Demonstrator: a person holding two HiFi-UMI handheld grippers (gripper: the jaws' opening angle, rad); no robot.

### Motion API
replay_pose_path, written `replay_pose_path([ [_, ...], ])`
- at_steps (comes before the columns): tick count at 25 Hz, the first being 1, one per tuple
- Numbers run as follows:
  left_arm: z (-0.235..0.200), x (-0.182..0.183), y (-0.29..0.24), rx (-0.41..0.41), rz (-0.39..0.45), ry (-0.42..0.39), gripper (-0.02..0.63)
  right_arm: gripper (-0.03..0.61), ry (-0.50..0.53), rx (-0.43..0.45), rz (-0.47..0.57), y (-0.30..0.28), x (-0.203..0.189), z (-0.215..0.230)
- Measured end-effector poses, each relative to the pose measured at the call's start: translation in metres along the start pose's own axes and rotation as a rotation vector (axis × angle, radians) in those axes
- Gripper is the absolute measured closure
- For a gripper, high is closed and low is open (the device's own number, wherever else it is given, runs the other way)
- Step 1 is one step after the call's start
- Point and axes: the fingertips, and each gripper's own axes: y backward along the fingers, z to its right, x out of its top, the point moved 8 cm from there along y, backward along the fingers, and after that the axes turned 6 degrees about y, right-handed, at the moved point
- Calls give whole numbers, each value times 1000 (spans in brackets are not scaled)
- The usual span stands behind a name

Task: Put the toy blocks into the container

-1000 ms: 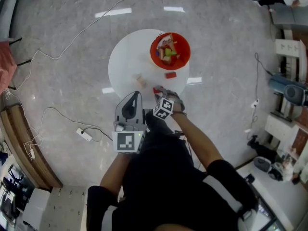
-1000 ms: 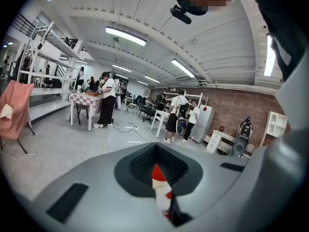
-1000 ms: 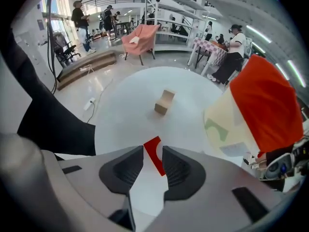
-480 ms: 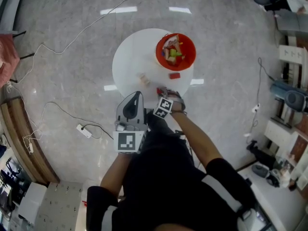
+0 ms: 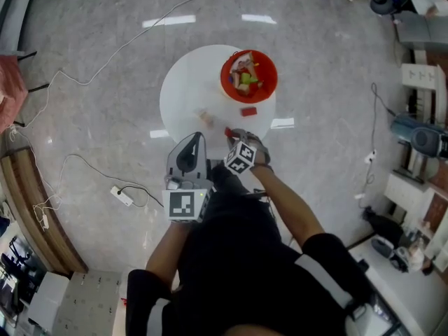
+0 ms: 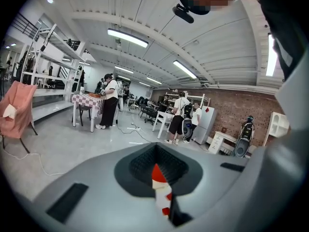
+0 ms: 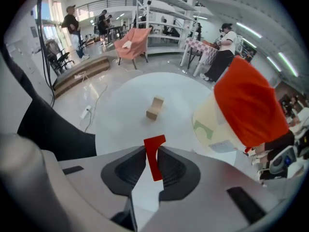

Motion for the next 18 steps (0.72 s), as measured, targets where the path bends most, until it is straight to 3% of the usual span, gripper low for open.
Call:
replay_pose_path([
  [9, 18, 13, -4, -38, 42, -49, 615, 508, -186, -109, 303, 99, 29, 34],
  [16, 22, 33, -9, -65, 83, -120, 615, 508, -380, -208, 583, 169, 55, 93],
  [18, 23, 37, -9, -59, 89, -98, 615, 508, -431, -244, 637, 178, 57, 111],
])
